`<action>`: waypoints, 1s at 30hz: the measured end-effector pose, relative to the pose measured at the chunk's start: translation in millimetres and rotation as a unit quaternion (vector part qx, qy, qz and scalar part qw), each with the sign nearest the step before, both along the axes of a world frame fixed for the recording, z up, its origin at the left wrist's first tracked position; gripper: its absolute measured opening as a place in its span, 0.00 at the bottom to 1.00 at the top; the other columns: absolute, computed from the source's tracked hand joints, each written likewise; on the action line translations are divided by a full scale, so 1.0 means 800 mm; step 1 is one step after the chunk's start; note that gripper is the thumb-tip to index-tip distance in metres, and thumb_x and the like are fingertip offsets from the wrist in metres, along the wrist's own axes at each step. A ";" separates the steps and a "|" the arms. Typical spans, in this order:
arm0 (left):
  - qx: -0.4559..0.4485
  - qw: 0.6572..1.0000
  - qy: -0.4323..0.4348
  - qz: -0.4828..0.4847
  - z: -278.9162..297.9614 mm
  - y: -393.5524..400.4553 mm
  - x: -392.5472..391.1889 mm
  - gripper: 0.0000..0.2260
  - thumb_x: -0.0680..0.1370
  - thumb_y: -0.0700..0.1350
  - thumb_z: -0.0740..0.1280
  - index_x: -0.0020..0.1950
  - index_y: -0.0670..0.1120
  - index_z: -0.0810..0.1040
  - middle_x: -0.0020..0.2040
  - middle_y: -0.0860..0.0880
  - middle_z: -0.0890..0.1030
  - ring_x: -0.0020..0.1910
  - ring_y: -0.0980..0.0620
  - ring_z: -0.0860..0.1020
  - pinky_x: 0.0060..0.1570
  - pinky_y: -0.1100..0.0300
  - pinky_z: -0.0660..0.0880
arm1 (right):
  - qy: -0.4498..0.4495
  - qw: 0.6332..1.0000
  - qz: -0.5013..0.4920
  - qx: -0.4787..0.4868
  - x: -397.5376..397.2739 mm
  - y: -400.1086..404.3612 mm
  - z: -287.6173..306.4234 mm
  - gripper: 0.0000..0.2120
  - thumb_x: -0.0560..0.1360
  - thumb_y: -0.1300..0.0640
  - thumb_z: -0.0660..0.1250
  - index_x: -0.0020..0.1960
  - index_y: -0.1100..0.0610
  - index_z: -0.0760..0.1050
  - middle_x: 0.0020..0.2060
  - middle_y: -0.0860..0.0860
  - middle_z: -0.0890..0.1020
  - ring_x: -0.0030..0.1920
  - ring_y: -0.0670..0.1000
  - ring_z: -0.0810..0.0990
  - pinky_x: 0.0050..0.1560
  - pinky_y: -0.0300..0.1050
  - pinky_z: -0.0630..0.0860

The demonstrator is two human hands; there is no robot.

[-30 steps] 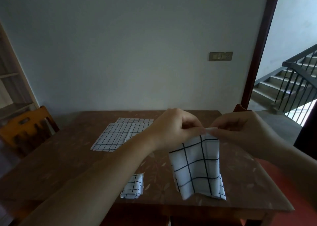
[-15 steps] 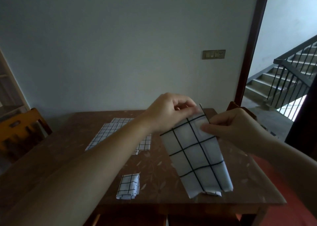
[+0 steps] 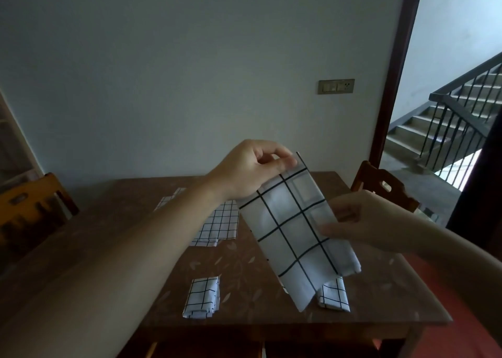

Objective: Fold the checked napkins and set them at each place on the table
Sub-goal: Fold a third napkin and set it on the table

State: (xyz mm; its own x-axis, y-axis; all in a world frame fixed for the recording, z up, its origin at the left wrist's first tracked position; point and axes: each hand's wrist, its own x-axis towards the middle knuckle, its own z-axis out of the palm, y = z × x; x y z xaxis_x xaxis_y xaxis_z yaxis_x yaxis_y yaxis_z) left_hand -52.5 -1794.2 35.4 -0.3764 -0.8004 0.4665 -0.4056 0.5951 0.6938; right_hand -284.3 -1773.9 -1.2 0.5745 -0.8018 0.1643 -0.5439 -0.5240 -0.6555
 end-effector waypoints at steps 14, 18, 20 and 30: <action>0.283 0.944 0.170 -0.019 -0.090 0.019 -0.012 0.10 0.74 0.50 0.70 0.50 0.46 0.80 0.44 0.48 0.84 0.43 0.51 0.84 0.44 0.58 0.81 | -0.165 0.979 -0.115 0.040 0.002 -0.007 -0.011 0.14 0.65 0.46 0.69 0.38 0.57 0.82 0.34 0.49 0.86 0.35 0.47 0.85 0.38 0.43 0.82; 0.265 0.953 0.147 0.001 -0.085 0.020 -0.014 0.08 0.77 0.43 0.69 0.55 0.43 0.81 0.52 0.45 0.85 0.51 0.48 0.84 0.47 0.54 0.82 | -0.157 0.978 -0.115 0.077 -0.002 -0.004 -0.015 0.20 0.67 0.43 0.66 0.39 0.62 0.80 0.29 0.50 0.83 0.30 0.44 0.82 0.34 0.36 0.79; 0.270 0.953 0.138 0.007 -0.082 0.021 -0.010 0.08 0.77 0.43 0.69 0.54 0.43 0.81 0.52 0.45 0.85 0.50 0.49 0.84 0.47 0.55 0.82 | -0.189 0.971 -0.101 0.107 -0.004 0.000 -0.011 0.20 0.72 0.47 0.63 0.39 0.65 0.77 0.25 0.49 0.78 0.24 0.41 0.76 0.28 0.30 0.73; 0.312 0.921 0.232 -0.021 -0.088 0.030 -0.007 0.07 0.79 0.43 0.65 0.53 0.47 0.82 0.52 0.44 0.84 0.51 0.44 0.83 0.51 0.49 0.81 | -0.315 0.913 0.018 0.259 -0.021 -0.013 -0.022 0.17 0.66 0.52 0.74 0.54 0.54 0.83 0.45 0.56 0.86 0.43 0.54 0.86 0.41 0.45 0.83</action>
